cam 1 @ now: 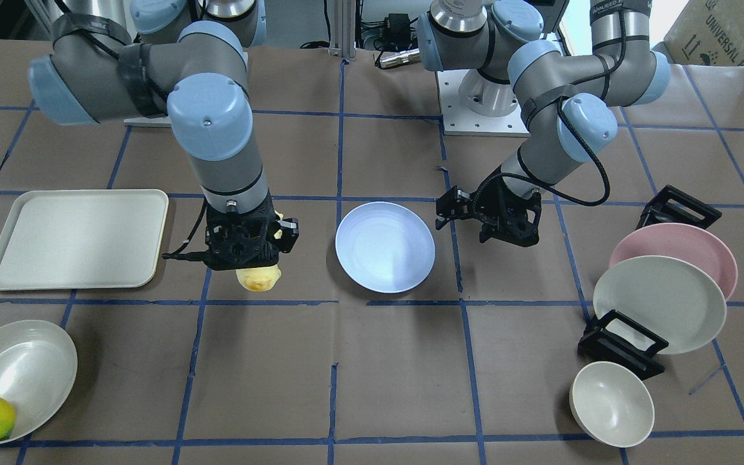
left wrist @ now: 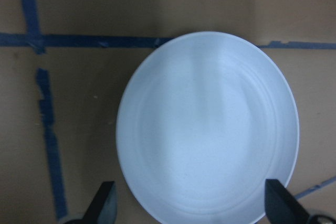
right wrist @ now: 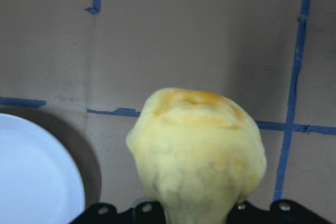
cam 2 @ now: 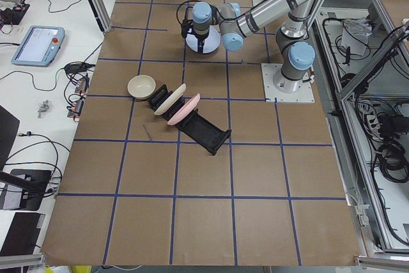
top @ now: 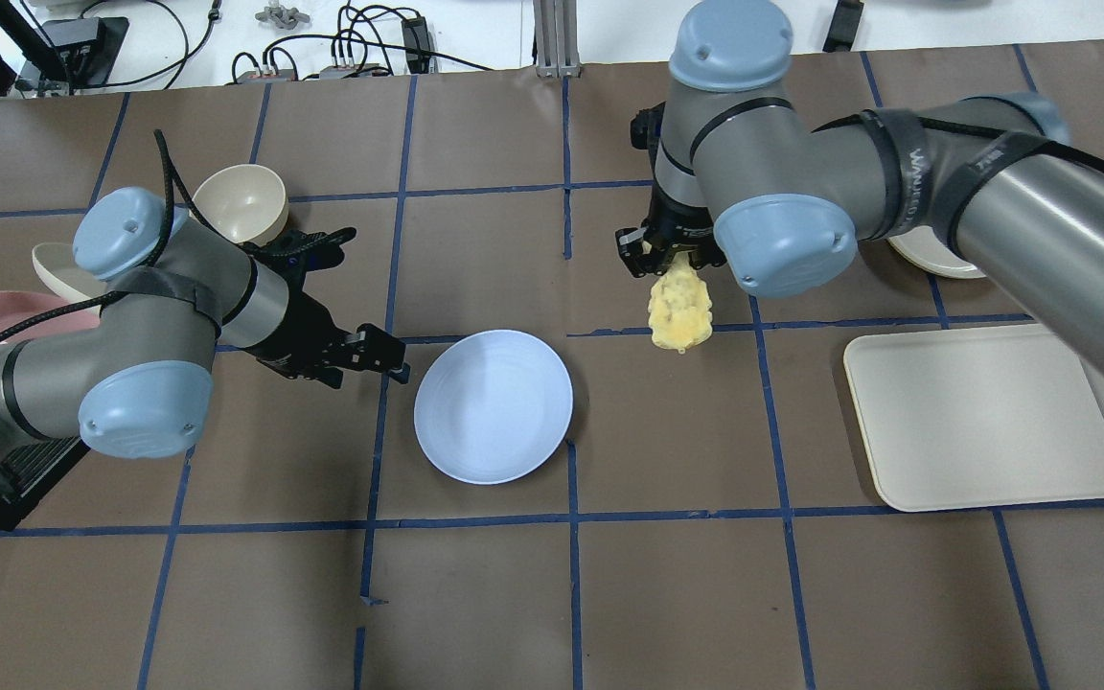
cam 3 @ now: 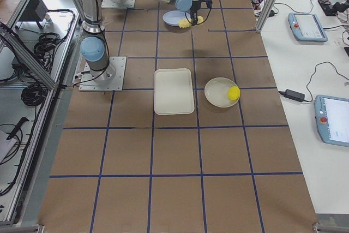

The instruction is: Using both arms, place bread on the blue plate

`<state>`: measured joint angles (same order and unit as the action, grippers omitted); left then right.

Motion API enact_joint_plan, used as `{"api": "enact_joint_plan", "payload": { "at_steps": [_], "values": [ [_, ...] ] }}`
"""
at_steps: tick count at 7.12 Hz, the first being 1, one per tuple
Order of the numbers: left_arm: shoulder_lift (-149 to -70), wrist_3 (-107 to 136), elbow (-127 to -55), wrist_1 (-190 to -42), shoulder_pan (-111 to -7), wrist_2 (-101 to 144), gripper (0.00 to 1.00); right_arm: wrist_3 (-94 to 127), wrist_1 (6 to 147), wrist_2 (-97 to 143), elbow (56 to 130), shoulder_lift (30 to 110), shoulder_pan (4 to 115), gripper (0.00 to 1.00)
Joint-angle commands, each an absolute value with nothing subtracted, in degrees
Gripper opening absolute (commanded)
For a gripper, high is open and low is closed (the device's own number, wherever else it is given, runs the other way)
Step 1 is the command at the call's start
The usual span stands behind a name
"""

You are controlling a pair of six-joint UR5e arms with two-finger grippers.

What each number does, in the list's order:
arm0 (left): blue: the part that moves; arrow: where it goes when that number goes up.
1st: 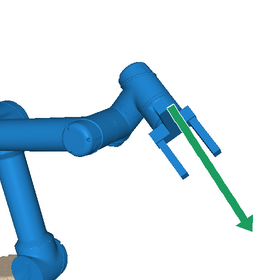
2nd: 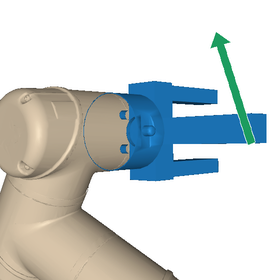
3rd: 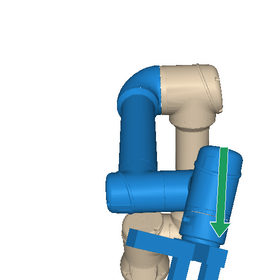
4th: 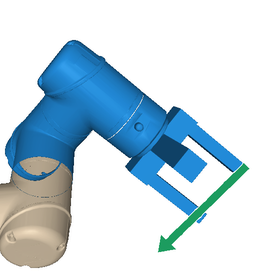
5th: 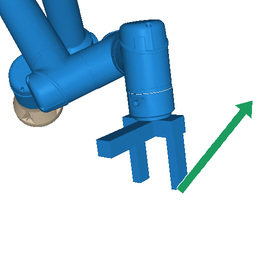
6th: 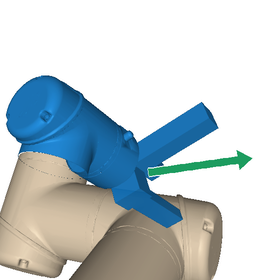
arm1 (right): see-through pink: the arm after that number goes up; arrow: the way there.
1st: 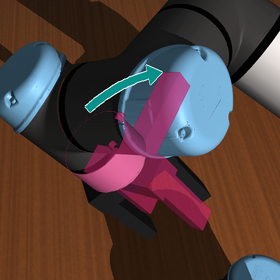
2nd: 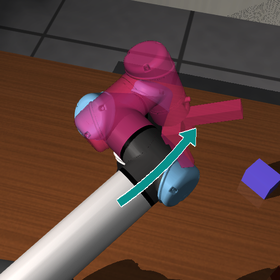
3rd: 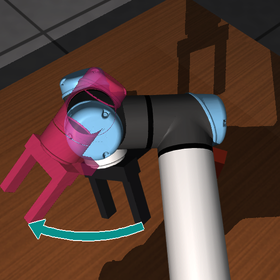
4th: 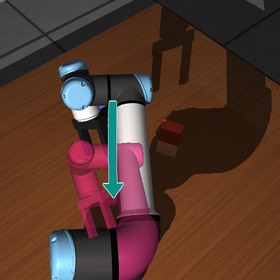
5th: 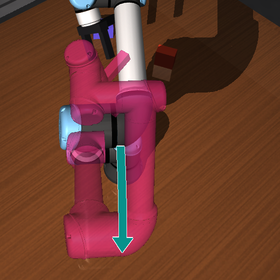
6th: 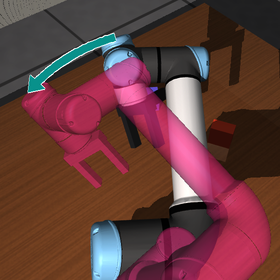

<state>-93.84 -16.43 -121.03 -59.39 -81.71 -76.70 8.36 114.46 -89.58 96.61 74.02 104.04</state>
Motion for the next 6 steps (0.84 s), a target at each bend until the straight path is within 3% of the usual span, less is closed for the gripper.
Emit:
{"api": "enact_joint_plan", "payload": {
  "at_steps": [1,3,6],
  "values": [
    [-89.24,-18.63,-115.7,-71.81,-81.21,-88.39,1.0,14.4,114.78,-89.47,95.45,70.94,109.14,0.07],
    [-83.07,-18.28,-104.91,-92.72,-79.55,-88.59,1.0,18.51,114.87,-88.6,95.36,69.53,111.35,0.07],
    [-84.11,-18.11,-85.4,-114.36,-79.37,-90.62,1.0,22.75,115.48,-88.51,95.27,67.33,115.65,0.07]
  ]
}}
